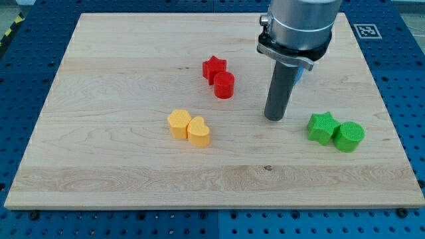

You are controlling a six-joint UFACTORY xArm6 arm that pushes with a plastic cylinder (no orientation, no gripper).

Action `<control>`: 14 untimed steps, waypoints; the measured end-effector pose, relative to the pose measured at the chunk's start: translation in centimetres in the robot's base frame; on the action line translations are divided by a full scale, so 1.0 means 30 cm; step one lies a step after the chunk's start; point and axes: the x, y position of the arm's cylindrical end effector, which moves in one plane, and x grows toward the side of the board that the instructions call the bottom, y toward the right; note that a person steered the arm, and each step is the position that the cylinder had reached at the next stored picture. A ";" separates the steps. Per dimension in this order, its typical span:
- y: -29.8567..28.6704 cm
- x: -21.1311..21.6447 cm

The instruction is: Separate the green blocks

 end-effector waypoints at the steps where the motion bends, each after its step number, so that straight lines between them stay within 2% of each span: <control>1: 0.002 -0.042; 8: 0.084 -0.092; 10: 0.235 -0.129; 11: 0.376 -0.096; 12: 0.500 -0.003; 13: 0.524 0.177; 14: 0.504 0.208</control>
